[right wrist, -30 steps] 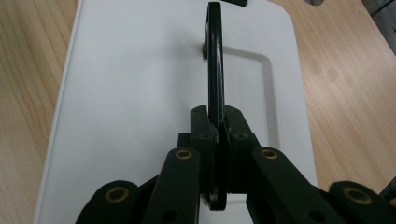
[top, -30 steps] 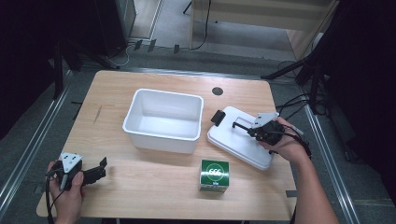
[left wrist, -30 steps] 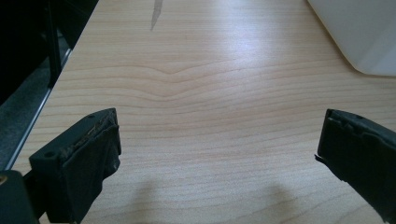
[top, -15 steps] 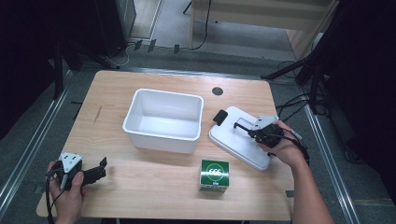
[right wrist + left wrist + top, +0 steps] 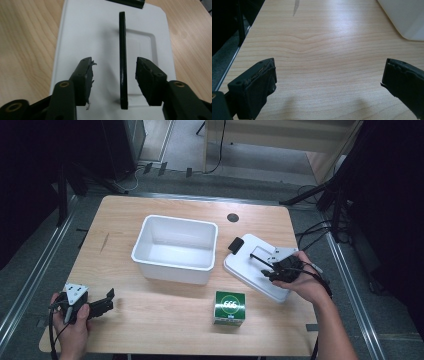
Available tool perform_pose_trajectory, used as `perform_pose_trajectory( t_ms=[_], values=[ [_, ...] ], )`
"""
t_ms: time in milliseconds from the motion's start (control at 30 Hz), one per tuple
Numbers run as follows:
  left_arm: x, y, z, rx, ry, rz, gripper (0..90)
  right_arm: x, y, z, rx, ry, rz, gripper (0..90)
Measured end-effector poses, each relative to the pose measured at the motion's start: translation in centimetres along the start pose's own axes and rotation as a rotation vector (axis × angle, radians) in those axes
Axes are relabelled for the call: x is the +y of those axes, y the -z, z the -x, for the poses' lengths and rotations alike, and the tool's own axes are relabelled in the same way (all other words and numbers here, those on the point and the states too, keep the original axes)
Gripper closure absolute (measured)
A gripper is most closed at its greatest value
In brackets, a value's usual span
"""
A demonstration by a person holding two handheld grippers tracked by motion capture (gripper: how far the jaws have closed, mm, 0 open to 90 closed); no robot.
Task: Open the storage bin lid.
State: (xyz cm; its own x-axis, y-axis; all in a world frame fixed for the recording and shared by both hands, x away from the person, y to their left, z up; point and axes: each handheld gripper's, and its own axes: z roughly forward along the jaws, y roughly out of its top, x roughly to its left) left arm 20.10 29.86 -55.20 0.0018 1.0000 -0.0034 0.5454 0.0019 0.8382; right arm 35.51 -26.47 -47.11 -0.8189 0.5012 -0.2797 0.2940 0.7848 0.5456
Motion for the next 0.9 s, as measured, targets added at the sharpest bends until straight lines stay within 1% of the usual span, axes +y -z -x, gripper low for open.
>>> perform_pose_trajectory(
  t_ms=[33,100,167,233,267,333,367,433,533,567,600,733,767,900],
  values=[
    [0.0,0.0,0.0,-0.001,0.001,-0.001,0.2,0.1,0.4,-0.2,0.012,0.000,0.009,41.8],
    [0.0,0.0,-0.1,-0.004,0.008,0.000,0.2,0.2,1.1,-0.7,0.049,-0.005,0.004,34.6],
    [0.0,0.0,-0.1,-0.010,0.008,0.000,0.2,0.4,1.7,-1.2,0.057,-0.001,-0.003,26.9],
    [0.1,-0.1,0.0,-0.010,0.004,-0.001,0.3,0.5,2.5,-1.8,0.076,-0.009,0.008,18.4],
    [0.1,-0.1,0.0,-0.009,-0.001,-0.003,0.2,0.6,2.9,-2.1,0.085,-0.015,0.023,14.0],
    [0.1,-0.1,0.0,-0.008,0.000,0.004,0.3,0.7,3.5,-2.6,0.120,-0.031,0.034,12.0],
    [0.0,-0.1,0.0,-0.009,0.001,0.004,0.3,0.8,3.8,-3.1,0.132,-0.017,0.040,8.5],
    [0.0,0.0,0.0,-0.011,0.001,0.002,0.3,0.9,4.0,-3.7,0.168,0.000,0.027,1.3],
    [0.0,0.0,0.0,-0.010,-0.001,0.003,0.2,1.2,4.5,-4.6,0.212,0.008,0.025,0.0],
    [0.0,0.0,0.0,-0.011,-0.002,0.001,0.3,1.3,4.6,-4.8,0.222,0.015,0.028,0.0],
    [0.0,-0.1,0.1,-0.011,-0.005,-0.001,0.2,1.5,4.7,-5.2,0.232,0.013,0.030,0.0],
    [0.0,0.0,0.1,-0.011,-0.005,0.000,0.3,2.0,5.0,-6.3,0.247,0.023,0.053,0.0],
    [0.0,0.0,0.0,-0.011,-0.003,0.000,0.3,2.1,5.0,-6.6,0.253,0.035,0.060,0.0],
    [0.1,-0.1,0.0,-0.012,-0.008,-0.006,0.3,2.6,4.5,-7.7,0.277,0.043,0.052,0.0]
  ],
)
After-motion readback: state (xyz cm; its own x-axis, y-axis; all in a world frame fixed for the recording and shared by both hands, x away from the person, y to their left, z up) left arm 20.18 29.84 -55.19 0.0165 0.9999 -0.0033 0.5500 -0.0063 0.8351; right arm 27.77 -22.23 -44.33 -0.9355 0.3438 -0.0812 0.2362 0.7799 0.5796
